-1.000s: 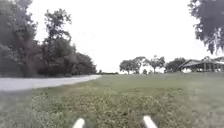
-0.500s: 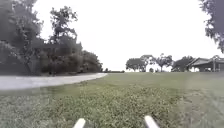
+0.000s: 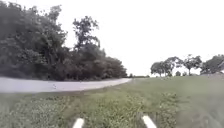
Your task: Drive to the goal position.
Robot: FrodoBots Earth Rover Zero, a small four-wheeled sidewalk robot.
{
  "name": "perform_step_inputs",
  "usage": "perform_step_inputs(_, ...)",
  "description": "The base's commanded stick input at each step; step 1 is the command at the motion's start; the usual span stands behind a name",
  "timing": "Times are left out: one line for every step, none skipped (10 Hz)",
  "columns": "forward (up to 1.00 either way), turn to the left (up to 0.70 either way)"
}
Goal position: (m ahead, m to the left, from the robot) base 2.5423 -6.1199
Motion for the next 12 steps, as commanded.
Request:
perform_step_inputs(0.7, 0.0)
perform_step_inputs(0.7, 0.0)
perform_step_inputs(0.7, 0.0)
perform_step_inputs(0.7, 0.0)
perform_step_inputs(0.7, 0.0)
perform_step_inputs(0.7, 0.0)
perform_step_inputs(0.7, 0.0)
perform_step_inputs(0.7, 0.0)
perform_step_inputs(0.7, 0.0)
perform_step_inputs(0.7, 0.0)
perform_step_inputs(0.7, 0.0)
perform_step_inputs(0.7, 0.0)
